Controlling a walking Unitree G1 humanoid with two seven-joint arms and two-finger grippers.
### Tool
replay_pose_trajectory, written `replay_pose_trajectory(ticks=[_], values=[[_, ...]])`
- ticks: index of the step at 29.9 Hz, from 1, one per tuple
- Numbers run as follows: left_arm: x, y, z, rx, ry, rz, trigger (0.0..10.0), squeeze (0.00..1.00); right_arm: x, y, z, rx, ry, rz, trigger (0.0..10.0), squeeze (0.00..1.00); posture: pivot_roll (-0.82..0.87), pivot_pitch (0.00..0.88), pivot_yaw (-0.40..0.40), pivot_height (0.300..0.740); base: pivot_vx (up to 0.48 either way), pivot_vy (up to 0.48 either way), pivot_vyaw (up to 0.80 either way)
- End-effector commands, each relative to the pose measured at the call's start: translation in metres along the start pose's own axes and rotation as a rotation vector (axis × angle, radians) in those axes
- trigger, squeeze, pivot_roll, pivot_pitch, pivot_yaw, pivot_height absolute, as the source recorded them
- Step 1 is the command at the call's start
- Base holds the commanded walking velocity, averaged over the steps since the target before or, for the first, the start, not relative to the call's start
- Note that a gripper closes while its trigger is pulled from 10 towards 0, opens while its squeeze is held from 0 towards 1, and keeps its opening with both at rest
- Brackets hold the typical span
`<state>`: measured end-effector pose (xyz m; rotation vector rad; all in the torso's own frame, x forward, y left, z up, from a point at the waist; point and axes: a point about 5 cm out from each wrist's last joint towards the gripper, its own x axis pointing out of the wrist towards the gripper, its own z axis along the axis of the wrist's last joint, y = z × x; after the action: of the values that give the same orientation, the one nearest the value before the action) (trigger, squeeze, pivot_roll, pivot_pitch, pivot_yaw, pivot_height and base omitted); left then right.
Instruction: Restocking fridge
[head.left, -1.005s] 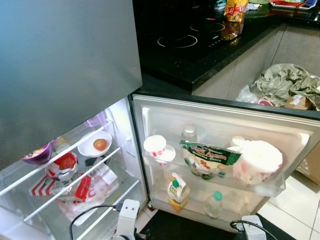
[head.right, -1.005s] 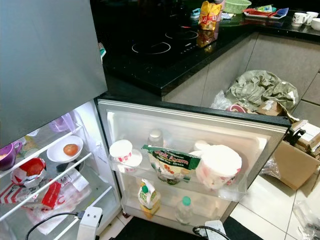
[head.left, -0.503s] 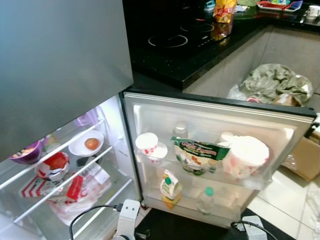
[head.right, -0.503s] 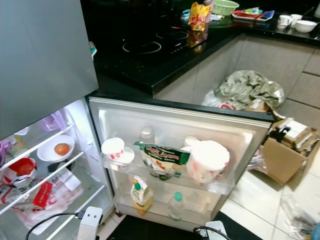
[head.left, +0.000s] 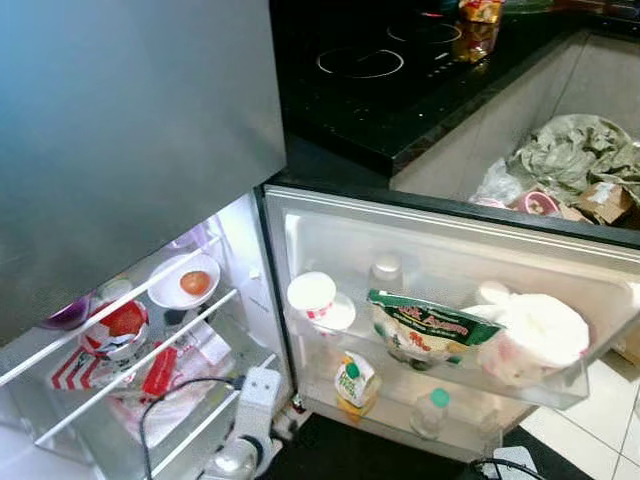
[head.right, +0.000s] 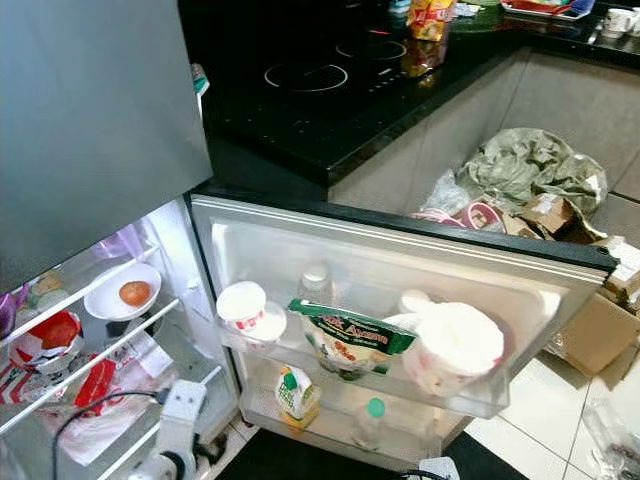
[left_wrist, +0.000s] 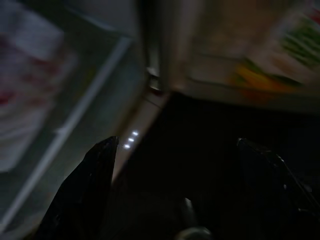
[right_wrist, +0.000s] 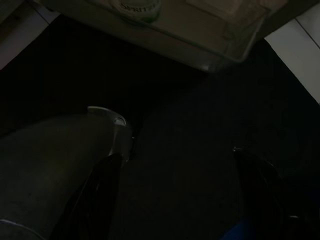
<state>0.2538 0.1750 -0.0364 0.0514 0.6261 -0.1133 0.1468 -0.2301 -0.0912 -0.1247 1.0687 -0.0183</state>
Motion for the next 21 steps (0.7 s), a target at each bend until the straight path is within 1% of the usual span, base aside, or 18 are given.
replay_pose_trajectory(ticks=[1, 2, 4, 5, 6, 9, 10, 12, 13, 14, 16, 17, 18, 21], values=[[0.0, 0.015, 0.013, -0.041, -0.058, 0.039, 6.8, 0.0, -0.001, 0.004, -0.007, 0.018, 0.016, 0.0, 10.0, 0.0, -0.2, 0.078, 0.026, 0.74, 0.0, 0.0, 0.0], [0.001, 0.017, 0.018, -0.056, -0.081, 0.03, 7.8, 0.0, -0.001, 0.006, -0.008, 0.019, 0.018, 0.001, 10.0, 0.0, -0.19, 0.078, 0.027, 0.74, 0.0, 0.0, 0.0], [0.001, 0.019, 0.021, -0.065, -0.094, 0.024, 7.8, 0.0, -0.001, 0.007, -0.009, 0.02, 0.019, 0.002, 10.0, 0.0, -0.19, 0.078, 0.027, 0.74, 0.0, 0.0, 0.0], [0.001, 0.022, 0.027, -0.075, -0.124, 0.008, 0.0, 0.0, 0.0, 0.008, -0.01, 0.021, 0.021, 0.003, 10.0, 0.0, -0.19, 0.079, 0.03, 0.74, 0.0, 0.0, 0.0], [0.001, 0.024, 0.032, -0.081, -0.144, -0.003, 0.0, 0.0, 0.0, 0.01, -0.01, 0.021, 0.022, 0.004, 10.0, 0.0, -0.19, 0.079, 0.03, 0.74, 0.0, 0.0, 0.0], [0.0, 0.036, 0.054, -0.097, -0.238, -0.038, 0.0, 0.0, 0.0, 0.019, -0.013, 0.027, 0.029, 0.009, 10.0, 0.0, -0.19, 0.075, 0.036, 0.74, 0.0, 0.0, 0.0], [-0.001, 0.039, 0.059, -0.1, -0.259, -0.04, 0.0, 0.0, 0.0, 0.021, -0.013, 0.028, 0.031, 0.01, 10.0, 0.0, -0.19, 0.075, 0.036, 0.74, 0.0, 0.0, 0.0], [-0.001, 0.041, 0.063, -0.101, -0.275, -0.036, 0.0, 0.0, 0.0, 0.022, -0.013, 0.028, 0.031, 0.011, 10.0, 0.0, -0.19, 0.075, 0.036, 0.74, 0.0, 0.0, 0.0], [-0.001, 0.046, 0.075, -0.108, -0.321, -0.029, 0.0, 0.0, 0.001, 0.024, -0.013, 0.03, 0.032, 0.011, 10.0, 0.0, -0.19, 0.069, 0.04, 0.74, 0.0, 0.0, 0.0], [-0.001, 0.046, 0.075, -0.108, -0.321, -0.029, 0.0, 0.0, 0.001, 0.024, -0.013, 0.03, 0.032, 0.011, 10.0, 0.0, -0.19, 0.069, 0.04, 0.74, 0.0, 0.0, 0.0], [-0.003, 0.053, 0.099, -0.13, -0.416, -0.026, 0.0, 0.0, 0.001, 0.027, -0.014, 0.034, 0.033, 0.012, 10.0, 0.0, -0.19, 0.07, 0.04, 0.74, 0.0, 0.0, 0.0], [-0.003, 0.053, 0.099, -0.13, -0.416, -0.026, 0.0, 0.0, 0.001, 0.027, -0.014, 0.034, 0.033, 0.012, 10.0, 0.0, -0.19, 0.07, 0.04, 0.74, 0.0, 0.0, 0.0], [-0.004, 0.054, 0.112, -0.14, -0.462, -0.045, 0.0, 0.0, 0.001, 0.028, -0.014, 0.035, 0.033, 0.011, 10.0, 0.0, -0.19, 0.068, 0.043, 0.74, 0.0, 0.0, 0.0], [-0.004, 0.053, 0.134, -0.133, -0.514, -0.096, 0.0, 0.0, 0.001, 0.032, -0.014, 0.039, 0.034, 0.012, 10.0, 0.0, -0.19, 0.067, 0.046, 0.74, 0.0, 0.0, 0.0]])
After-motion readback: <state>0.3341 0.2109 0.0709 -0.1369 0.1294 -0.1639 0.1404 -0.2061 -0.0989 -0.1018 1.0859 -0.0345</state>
